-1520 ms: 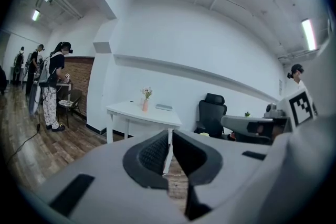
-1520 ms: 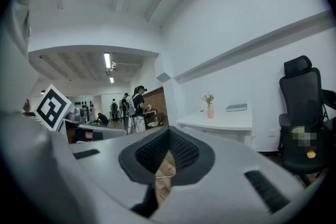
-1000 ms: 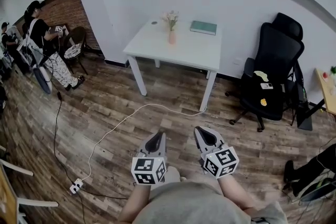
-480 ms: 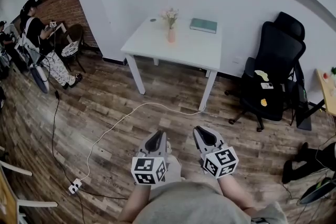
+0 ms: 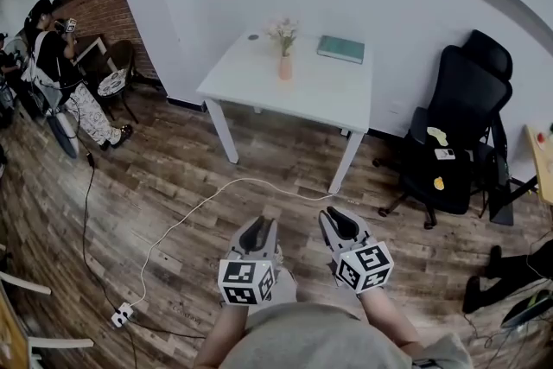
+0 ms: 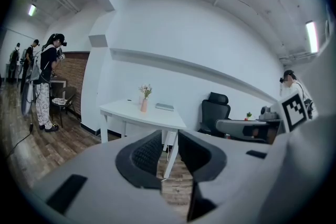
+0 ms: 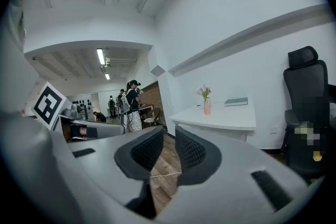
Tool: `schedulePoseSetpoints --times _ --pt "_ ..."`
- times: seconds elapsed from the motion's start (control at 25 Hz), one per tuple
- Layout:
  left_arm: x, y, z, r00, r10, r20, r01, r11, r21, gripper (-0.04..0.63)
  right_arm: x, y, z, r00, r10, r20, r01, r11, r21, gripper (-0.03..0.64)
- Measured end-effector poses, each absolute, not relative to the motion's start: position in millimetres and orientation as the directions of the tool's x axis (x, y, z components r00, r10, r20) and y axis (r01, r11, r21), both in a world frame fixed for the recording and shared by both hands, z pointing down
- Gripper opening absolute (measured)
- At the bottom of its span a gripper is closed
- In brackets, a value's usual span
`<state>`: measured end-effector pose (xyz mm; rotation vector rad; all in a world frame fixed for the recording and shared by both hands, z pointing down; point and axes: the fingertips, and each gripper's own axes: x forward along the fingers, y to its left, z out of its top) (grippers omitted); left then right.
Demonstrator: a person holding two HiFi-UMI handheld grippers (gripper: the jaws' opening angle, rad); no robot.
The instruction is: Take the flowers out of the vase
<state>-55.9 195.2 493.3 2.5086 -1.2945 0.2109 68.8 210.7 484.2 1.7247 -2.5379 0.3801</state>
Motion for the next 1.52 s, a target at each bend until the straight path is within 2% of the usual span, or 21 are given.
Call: schedulePoseSetpoints --times 0.6,1.52 --pt "-49 54 480 0.607 -0.747 0.271 -0.795 -0.573 0.201 0.123 80 73 465 -0.336 -0.925 0.18 -0.937 0.309 -0.161 0.143" --pt "-66 -111 486 0.651 -0.706 0.279 -0.759 -0.616 0.213 0.137 59 -92 471 -0.304 -0.934 0.187 -0.945 0.271 -0.183 0.146"
